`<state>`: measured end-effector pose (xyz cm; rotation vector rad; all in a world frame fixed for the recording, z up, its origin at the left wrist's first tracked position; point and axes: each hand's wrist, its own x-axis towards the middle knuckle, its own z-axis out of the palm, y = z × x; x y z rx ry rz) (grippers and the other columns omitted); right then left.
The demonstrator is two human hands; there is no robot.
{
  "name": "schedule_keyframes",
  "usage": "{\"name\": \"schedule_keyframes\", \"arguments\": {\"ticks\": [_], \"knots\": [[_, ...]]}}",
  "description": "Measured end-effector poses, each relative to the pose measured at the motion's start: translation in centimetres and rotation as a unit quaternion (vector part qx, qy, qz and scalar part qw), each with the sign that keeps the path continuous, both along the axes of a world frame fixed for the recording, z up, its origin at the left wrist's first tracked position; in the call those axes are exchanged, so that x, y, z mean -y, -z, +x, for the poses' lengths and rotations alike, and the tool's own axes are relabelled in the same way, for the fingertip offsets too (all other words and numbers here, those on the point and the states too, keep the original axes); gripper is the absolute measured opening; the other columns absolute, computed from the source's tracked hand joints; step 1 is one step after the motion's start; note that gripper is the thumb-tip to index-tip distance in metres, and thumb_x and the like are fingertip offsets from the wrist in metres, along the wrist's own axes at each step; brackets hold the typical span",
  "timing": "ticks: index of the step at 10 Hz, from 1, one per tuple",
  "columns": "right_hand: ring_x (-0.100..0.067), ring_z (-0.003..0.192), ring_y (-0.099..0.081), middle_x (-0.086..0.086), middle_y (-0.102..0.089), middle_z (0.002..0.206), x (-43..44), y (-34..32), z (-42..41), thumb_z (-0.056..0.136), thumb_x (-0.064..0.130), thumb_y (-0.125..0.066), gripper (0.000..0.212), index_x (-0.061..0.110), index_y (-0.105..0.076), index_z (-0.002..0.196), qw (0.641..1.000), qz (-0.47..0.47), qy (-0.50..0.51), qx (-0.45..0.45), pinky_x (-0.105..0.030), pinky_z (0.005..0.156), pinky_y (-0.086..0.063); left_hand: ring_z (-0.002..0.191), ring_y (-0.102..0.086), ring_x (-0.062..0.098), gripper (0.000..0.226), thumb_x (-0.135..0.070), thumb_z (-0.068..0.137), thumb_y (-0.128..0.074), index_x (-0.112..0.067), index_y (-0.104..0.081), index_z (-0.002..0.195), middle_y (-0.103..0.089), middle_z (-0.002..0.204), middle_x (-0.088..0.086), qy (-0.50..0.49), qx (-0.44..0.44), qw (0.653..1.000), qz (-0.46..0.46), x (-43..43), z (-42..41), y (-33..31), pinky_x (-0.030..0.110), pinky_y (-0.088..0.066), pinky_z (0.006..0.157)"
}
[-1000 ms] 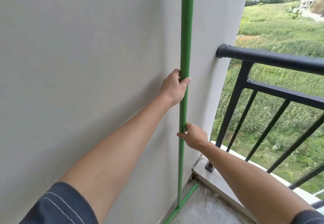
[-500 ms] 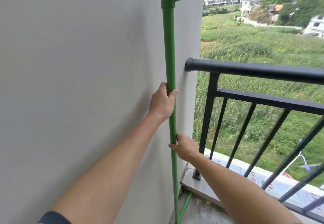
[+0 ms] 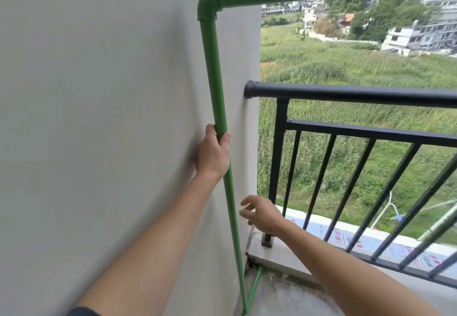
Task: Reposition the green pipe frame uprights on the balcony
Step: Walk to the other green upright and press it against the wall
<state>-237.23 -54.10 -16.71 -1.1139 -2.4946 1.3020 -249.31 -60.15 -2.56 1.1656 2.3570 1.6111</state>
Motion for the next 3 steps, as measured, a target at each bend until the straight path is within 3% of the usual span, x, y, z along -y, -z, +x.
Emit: {"name": "schedule_keyframes", "arguments": {"ticks": [1,2,3], "knots": [[-0.021,0.080,-0.074,-0.001,-0.075,0.096,-0.6,-2.1,5.0,0.091,0.031,-0.063,0.029,0.014,-0.065,0.114,0.999,-0.011,0.012,-0.037,-0.043,0.069,-0.058,0.070,-0.054,0.025,0.022,-0.030,0.092,-0.051,-0.009,-0.051,0.098,-0.050,0.070,-0.002,0.031,0.055,0.997,-0.053,0.2,-0.4,1.5,0.037,-0.047,0.067],[-0.012,0.080,-0.072,0.004,-0.073,0.091,-1.6,-5.9,10.5,0.091,0.028,-0.063,0.012,0.024,-0.066,0.101,0.998,0.015,0.025,-0.062,-0.035,0.071,-0.061,0.067,-0.054,0.022,0.018,-0.027,0.090,-0.054,-0.012,-0.052,0.100,-0.053,0.074,-0.001,0.051,0.111,0.989,-0.081,0.6,-0.4,3.4,0.033,-0.044,0.065],[-0.014,0.082,-0.073,-0.001,-0.075,0.088,-1.6,-12.9,16.1,0.087,0.025,-0.064,0.008,0.027,-0.065,0.094,0.986,0.034,0.060,-0.151,-0.020,0.063,-0.057,0.077,-0.060,0.023,0.019,-0.023,0.090,-0.055,-0.016,-0.052,0.108,-0.060,0.084,0.001,0.034,0.187,0.978,-0.088,2.7,0.3,6.4,0.037,-0.048,0.070]]}}
